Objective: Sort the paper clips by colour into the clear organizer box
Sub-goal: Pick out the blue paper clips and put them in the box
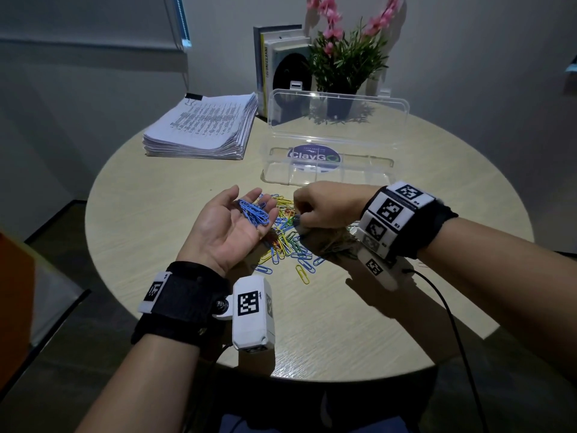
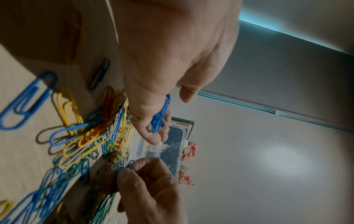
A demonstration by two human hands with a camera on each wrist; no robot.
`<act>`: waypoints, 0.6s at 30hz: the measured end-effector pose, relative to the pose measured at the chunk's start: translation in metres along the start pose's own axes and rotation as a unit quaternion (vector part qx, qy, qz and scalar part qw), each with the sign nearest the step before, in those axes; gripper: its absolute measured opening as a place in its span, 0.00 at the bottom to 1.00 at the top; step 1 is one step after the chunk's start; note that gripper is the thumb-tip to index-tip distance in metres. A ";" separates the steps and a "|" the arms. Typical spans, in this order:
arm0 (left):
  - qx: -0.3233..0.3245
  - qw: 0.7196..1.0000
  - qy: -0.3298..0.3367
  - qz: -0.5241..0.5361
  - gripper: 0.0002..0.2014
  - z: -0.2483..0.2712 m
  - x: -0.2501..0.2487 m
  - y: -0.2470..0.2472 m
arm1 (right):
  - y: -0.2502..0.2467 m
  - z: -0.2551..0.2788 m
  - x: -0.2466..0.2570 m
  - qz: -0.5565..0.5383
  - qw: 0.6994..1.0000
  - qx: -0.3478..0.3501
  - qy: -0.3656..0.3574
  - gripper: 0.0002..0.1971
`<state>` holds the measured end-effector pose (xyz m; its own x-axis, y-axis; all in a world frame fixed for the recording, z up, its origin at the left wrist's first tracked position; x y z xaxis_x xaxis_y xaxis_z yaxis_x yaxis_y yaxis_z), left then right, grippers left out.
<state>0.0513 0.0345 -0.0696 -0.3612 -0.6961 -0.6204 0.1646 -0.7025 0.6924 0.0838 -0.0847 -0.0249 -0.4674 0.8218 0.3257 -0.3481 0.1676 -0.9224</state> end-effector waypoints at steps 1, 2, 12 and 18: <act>-0.002 1.000 0.000 -0.001 0.18 0.000 0.000 0.000 | -0.003 0.000 -0.002 -0.016 1.000 -0.008 -0.003 0.03; -0.004 1.000 -0.001 -0.002 0.18 0.000 0.000 0.000 | -0.007 0.000 -0.004 -0.036 0.999 -0.017 -0.006 0.03; -0.019 0.999 -0.035 -0.007 0.18 0.002 0.023 0.017 | -0.034 0.002 0.004 -0.342 0.938 -0.049 -0.023 0.06; -0.008 0.998 -0.038 0.052 0.20 0.003 0.034 0.026 | -0.036 0.003 0.010 -0.354 0.933 -0.064 -0.015 0.10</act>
<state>0.0402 -0.0068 -0.0712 -0.4108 -0.7518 -0.5157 0.2184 -0.6303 0.7450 0.0895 -0.0843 0.0126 -0.1797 0.4653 0.8667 -0.4791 0.7282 -0.4902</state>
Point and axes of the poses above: each hand's wrist, its own z-axis away from the middle knuckle, its own y-axis out of the palm, x = y × z, the point moved 7 cm from there along -z, towards the middle knuckle, and after that the axes turned 9 degrees about -z, right-handed, at the moved point
